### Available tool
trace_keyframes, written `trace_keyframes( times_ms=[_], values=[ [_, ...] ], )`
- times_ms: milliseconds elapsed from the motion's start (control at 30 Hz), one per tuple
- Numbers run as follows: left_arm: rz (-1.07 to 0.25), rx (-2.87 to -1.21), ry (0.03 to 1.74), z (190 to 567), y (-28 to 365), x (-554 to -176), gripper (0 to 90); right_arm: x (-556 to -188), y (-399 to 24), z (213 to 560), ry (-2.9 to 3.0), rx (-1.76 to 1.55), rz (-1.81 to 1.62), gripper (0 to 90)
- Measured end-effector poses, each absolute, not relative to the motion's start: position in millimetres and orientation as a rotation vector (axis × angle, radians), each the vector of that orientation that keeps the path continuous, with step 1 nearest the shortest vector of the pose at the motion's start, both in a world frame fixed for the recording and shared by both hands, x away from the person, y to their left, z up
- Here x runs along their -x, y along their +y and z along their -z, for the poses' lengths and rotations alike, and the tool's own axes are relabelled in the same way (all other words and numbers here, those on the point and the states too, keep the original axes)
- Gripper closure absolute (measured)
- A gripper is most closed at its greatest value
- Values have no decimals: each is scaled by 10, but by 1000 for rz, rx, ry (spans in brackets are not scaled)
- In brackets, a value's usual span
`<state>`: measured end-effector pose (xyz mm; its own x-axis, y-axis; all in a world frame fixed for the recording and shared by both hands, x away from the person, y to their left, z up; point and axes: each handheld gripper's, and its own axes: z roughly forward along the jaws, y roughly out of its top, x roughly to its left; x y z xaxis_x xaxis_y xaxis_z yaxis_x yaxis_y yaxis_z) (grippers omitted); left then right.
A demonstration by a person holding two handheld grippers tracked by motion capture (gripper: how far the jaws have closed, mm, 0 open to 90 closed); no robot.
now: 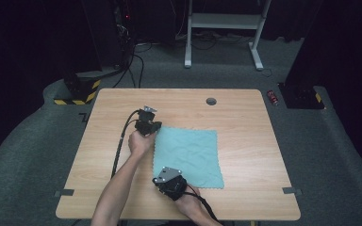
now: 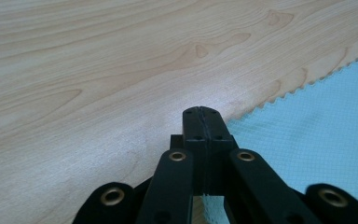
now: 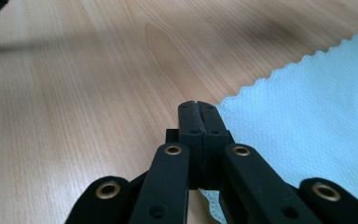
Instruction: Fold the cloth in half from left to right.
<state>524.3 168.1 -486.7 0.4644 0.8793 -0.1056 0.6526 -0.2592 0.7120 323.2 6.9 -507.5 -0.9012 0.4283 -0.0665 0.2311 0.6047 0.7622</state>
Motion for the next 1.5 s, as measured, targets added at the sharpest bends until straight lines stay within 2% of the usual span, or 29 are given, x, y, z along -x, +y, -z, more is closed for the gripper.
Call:
trace_keyframes(
  times_ms=[733, 1500],
  values=[
    [-448, -1957, 1293, 4438, 2127, -5141, 900, -3240, 355, 4696, 2562, -471, -1350, 900],
    [-377, -2045, 1190, 4789, 1387, -5233, 900, -3118, -325, 5034, 2507, -651, -1195, 900]
  ],
)
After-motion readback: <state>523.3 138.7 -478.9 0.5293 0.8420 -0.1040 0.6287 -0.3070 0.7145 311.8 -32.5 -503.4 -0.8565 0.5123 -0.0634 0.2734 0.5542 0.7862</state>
